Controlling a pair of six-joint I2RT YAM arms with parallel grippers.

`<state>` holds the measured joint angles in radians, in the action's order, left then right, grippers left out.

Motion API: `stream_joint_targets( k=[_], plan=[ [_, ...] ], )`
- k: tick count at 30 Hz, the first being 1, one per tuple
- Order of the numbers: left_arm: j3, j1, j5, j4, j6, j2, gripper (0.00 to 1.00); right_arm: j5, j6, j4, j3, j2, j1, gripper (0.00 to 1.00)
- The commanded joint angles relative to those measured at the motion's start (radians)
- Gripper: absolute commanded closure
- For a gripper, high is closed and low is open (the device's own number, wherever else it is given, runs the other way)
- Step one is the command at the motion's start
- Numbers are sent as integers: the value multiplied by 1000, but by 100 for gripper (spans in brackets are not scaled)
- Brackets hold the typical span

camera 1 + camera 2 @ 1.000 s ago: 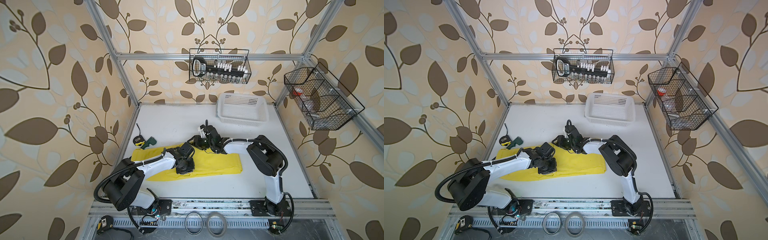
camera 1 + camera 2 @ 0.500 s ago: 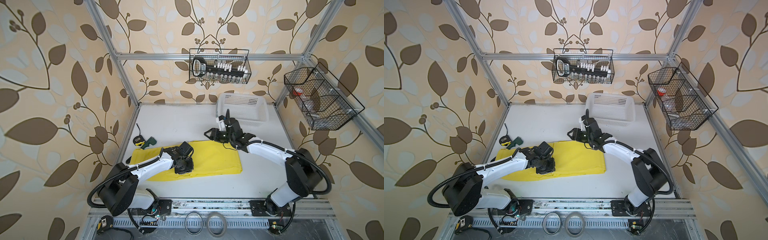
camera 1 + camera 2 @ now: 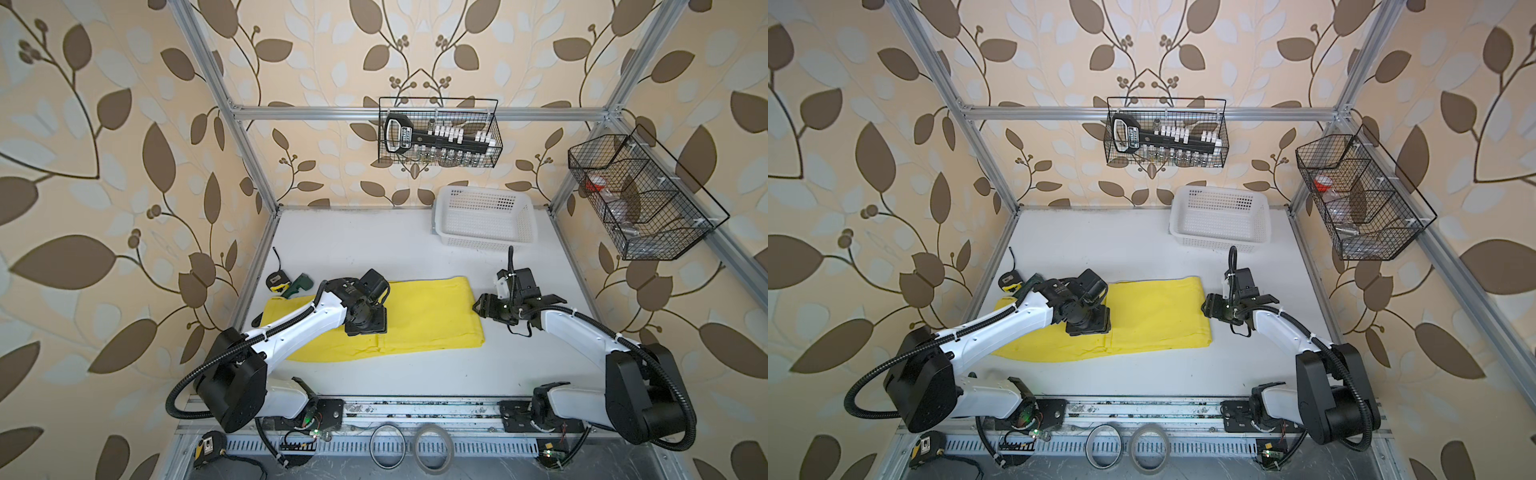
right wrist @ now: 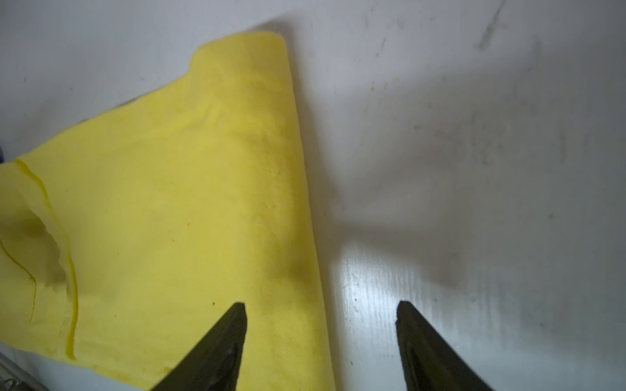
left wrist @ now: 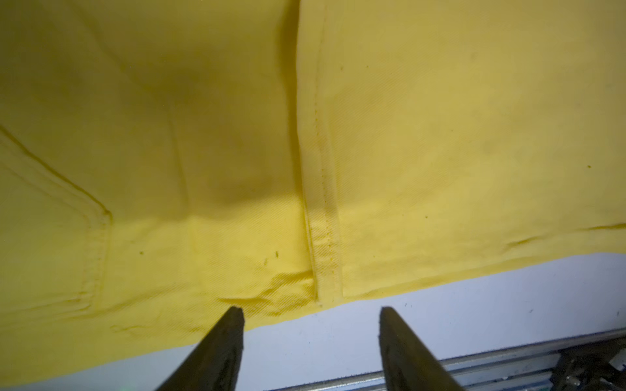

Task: Fold and stack the trousers
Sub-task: Smooth out the trousers at the center of the table, then fold the trousers at the center of the table.

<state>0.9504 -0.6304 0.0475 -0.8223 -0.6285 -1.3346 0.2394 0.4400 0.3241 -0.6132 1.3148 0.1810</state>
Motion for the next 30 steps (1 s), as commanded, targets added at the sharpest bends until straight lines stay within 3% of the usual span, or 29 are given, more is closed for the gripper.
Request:
stream_joint_targets(
  k=[1, 8, 13, 16, 19, 30],
  plan=[
    [54, 63, -48, -96, 93, 63, 28, 83, -40, -56, 23, 54, 10, 31],
    [70, 217, -25, -135, 164, 123, 25, 130, -28, -137, 24, 145, 79, 42],
    [62, 270, -28, -155, 188, 141, 23, 175, -1, -192, 44, 147, 86, 78],
    [63, 285, -27, -156, 196, 141, 23, 182, 8, -194, 37, 107, 83, 94],
    [73, 294, -28, -158, 202, 135, 23, 176, 0, -154, 12, 53, 60, 100],
    [109, 354, -91, -179, 217, 120, 20, -12, -122, 174, -141, -148, -175, 100]
  ],
)
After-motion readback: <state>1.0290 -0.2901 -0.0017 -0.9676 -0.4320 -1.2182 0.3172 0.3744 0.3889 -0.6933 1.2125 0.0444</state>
